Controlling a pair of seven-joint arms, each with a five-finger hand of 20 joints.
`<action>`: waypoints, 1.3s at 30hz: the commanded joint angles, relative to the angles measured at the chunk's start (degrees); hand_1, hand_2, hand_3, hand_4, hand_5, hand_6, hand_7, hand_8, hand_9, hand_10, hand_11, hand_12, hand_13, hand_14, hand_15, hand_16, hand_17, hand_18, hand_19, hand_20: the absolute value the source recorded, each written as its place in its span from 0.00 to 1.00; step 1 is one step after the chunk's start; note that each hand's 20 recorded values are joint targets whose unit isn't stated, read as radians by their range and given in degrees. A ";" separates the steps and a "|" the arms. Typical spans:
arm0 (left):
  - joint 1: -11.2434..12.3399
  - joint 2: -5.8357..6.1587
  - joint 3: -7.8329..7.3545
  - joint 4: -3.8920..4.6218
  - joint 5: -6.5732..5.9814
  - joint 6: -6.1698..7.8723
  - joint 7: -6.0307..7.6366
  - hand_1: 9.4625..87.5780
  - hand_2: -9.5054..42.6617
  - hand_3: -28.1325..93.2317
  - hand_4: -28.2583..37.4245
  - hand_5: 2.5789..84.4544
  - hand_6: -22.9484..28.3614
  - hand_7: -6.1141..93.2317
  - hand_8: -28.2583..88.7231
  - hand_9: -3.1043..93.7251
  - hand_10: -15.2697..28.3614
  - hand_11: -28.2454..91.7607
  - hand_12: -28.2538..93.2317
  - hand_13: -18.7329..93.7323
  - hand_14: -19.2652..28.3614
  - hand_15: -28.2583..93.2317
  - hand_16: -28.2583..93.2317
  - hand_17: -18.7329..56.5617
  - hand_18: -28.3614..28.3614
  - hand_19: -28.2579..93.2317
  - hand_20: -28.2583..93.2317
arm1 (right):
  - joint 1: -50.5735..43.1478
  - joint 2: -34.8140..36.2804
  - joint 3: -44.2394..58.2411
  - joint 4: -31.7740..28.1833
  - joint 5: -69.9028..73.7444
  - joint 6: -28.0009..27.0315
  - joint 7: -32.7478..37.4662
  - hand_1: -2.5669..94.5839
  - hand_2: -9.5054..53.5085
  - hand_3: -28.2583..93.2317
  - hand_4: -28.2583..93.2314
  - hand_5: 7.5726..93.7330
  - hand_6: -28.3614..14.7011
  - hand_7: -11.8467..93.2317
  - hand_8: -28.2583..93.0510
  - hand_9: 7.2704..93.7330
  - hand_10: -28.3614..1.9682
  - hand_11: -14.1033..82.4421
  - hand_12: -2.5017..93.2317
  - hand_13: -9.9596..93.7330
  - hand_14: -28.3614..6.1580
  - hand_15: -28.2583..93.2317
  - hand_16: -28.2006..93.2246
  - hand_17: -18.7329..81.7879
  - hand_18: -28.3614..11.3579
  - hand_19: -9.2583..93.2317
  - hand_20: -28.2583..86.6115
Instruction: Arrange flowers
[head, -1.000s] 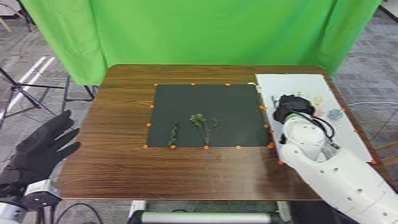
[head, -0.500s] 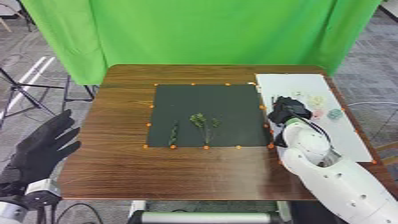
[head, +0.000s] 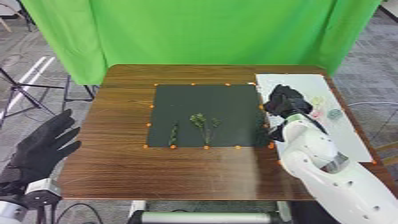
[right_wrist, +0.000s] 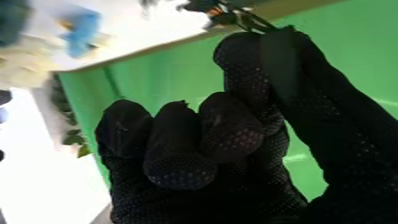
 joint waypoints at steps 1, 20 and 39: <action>-0.02 0.21 -0.10 0.27 -0.14 -0.65 -0.71 0.18 0.12 0.80 0.00 0.23 0.46 0.24 0.17 0.20 0.55 0.32 0.41 0.27 0.64 0.34 0.31 0.07 0.83 0.52 0.31 | -2.17 -1.92 -2.25 -2.41 0.12 -1.27 -2.95 0.44 0.00 0.93 0.11 0.80 0.62 0.60 0.42 0.86 0.60 0.83 0.54 0.82 0.52 0.93 0.56 0.56 0.12 1.00 0.81; 0.12 -0.19 -0.21 0.14 -0.10 -0.58 -0.56 0.18 0.12 0.80 0.00 0.23 0.46 0.24 0.16 0.20 0.55 0.32 0.41 0.27 0.64 0.33 0.31 0.07 0.83 0.52 0.31 | -9.96 0.10 -1.51 -5.17 -1.69 -8.48 -10.01 0.46 0.00 0.92 0.09 0.78 0.63 0.60 0.40 0.85 0.61 0.82 0.54 0.81 0.53 0.92 0.57 0.55 0.13 1.00 0.80; 0.65 -0.19 -0.31 -0.04 -0.20 -0.20 -0.12 0.18 0.12 0.80 0.01 0.23 0.46 0.24 0.16 0.20 0.55 0.32 0.41 0.27 0.64 0.33 0.31 0.07 0.83 0.52 0.31 | -9.34 1.28 8.40 -8.50 -4.37 -7.02 4.08 0.24 0.03 0.88 0.04 0.73 0.61 0.61 0.14 0.77 0.54 0.81 0.55 0.76 0.48 0.92 0.56 0.51 0.12 1.00 0.78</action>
